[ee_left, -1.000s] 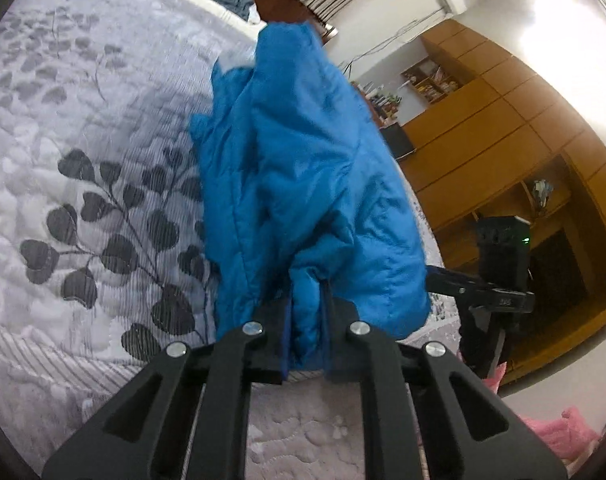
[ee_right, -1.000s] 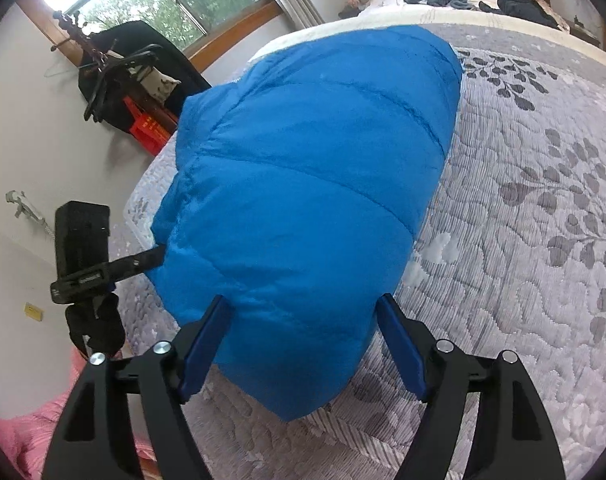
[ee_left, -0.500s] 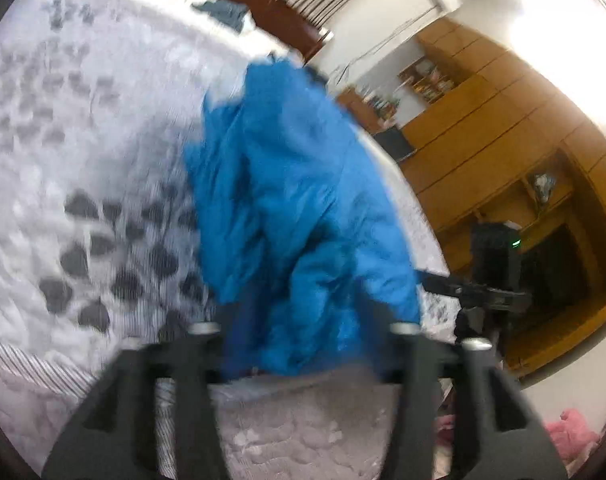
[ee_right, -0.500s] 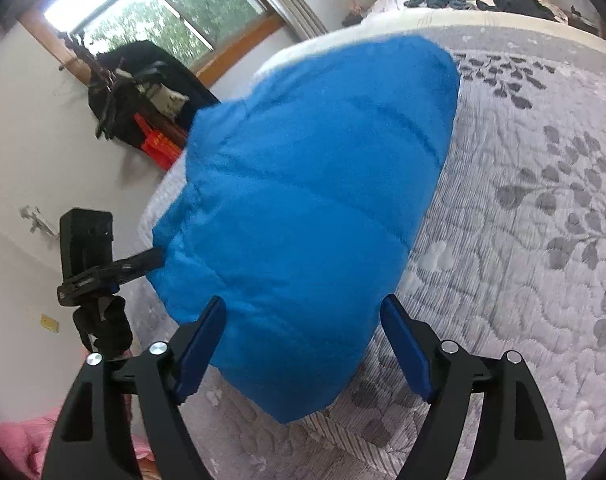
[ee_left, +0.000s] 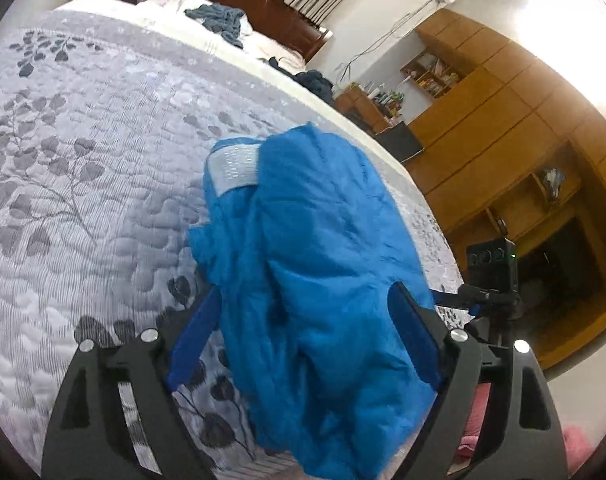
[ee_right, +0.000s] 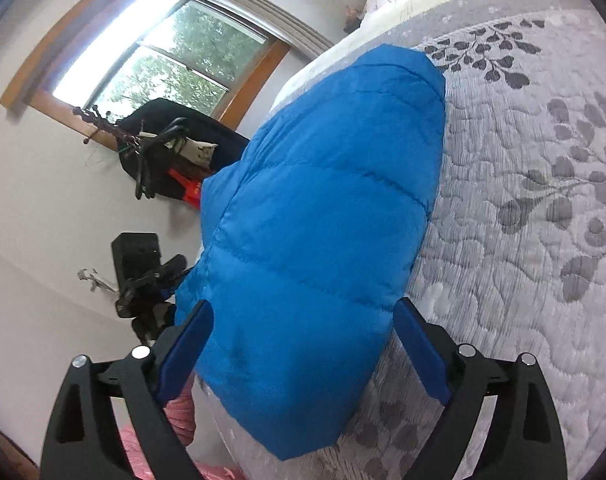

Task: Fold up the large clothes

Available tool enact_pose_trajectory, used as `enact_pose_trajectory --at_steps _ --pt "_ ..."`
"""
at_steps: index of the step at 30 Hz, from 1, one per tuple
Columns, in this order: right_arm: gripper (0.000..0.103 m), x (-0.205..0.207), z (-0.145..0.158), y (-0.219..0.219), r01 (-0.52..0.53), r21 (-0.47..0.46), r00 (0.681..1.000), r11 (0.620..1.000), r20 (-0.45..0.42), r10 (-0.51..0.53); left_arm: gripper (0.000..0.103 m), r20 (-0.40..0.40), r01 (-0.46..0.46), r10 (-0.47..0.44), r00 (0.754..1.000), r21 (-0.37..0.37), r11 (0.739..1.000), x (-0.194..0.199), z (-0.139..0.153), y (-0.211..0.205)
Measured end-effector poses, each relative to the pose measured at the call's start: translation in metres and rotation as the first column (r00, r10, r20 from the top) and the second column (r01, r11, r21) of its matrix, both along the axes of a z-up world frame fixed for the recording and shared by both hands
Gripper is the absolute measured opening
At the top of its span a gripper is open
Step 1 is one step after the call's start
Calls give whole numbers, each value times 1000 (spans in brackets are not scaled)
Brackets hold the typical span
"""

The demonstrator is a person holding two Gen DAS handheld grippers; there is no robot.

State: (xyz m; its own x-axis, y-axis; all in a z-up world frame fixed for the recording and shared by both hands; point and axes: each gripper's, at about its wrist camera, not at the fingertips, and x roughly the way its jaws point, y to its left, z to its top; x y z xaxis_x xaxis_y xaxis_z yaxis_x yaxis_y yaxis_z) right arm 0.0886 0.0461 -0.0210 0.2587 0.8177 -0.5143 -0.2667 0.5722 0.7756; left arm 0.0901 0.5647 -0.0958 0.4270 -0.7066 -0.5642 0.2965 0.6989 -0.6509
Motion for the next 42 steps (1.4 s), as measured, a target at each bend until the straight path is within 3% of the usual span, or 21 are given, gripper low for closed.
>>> enact_pose_trajectory --at_steps 10,16,28,30,33,37,42 --pt "96 15 -19 18 -37 15 999 999 -28 38 92 -71 65 -68 995 -46 997 21 -36 -2" --pt "100 20 -31 27 -44 46 997 998 -58 47 99 -130 135 -156 979 -157 978 42 -64 -4" --pt "100 29 -42 37 -60 85 996 995 -59 65 100 -85 213 -236 968 -222 951 61 -73 -35" --pt "97 27 -39 41 -57 74 997 996 -45 60 99 -66 203 -224 972 -228 952 58 -73 -37" --pt "85 25 -33 41 -48 69 998 996 -32 51 83 -64 208 -236 970 -289 934 54 -76 -41" --pt "68 20 -22 38 -45 53 999 998 3 45 77 -56 203 -230 971 -303 931 51 -78 -47" --pt "63 12 3 20 -18 22 998 1000 59 17 73 -27 224 -245 969 -321 920 48 -64 -83"
